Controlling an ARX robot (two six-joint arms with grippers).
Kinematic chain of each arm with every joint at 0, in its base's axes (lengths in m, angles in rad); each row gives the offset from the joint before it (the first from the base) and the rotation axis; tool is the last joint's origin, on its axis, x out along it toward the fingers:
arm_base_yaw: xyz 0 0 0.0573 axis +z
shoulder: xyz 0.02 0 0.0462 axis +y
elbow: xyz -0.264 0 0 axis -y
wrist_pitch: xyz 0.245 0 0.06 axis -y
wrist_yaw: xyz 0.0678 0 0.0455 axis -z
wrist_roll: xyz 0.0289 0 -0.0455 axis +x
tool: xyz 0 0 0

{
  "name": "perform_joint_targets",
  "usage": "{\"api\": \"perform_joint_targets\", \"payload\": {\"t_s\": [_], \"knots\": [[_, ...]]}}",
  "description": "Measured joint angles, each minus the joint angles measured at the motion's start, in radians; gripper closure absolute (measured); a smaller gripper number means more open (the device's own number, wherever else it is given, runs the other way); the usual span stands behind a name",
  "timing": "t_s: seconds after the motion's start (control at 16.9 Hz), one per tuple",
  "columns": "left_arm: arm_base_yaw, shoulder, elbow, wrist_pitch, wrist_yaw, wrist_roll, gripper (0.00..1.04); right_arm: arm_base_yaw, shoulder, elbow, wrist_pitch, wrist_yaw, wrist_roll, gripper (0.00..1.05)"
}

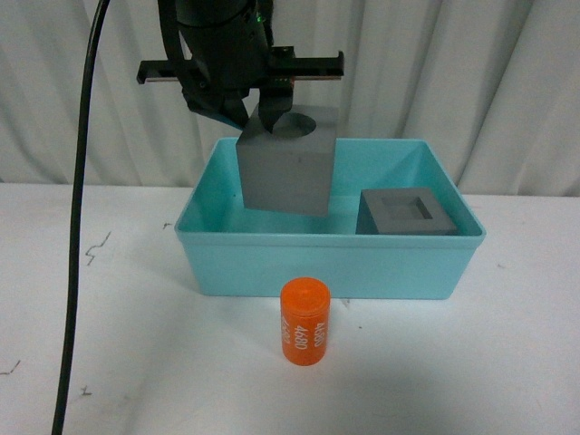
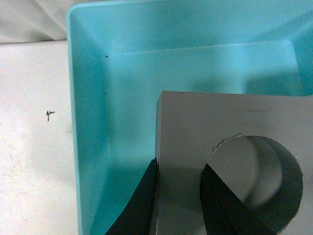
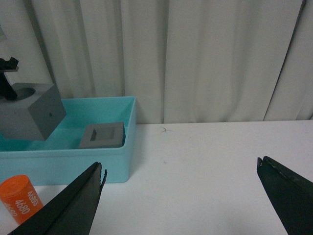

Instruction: Place gray and orange parts in blue box

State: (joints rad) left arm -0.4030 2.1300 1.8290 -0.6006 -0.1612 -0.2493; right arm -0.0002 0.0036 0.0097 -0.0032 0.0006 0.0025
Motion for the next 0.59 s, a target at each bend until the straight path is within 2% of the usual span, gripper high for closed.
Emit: {"api": "perform_joint_targets", "payload": {"t_s": [0.59], "knots": [[0.077, -0.016, -0.131, 0.051, -0.007, 0.003, 0.85, 0.0, 0.0, 0.0, 0.0, 0.0, 0.0, 0.06]]}}
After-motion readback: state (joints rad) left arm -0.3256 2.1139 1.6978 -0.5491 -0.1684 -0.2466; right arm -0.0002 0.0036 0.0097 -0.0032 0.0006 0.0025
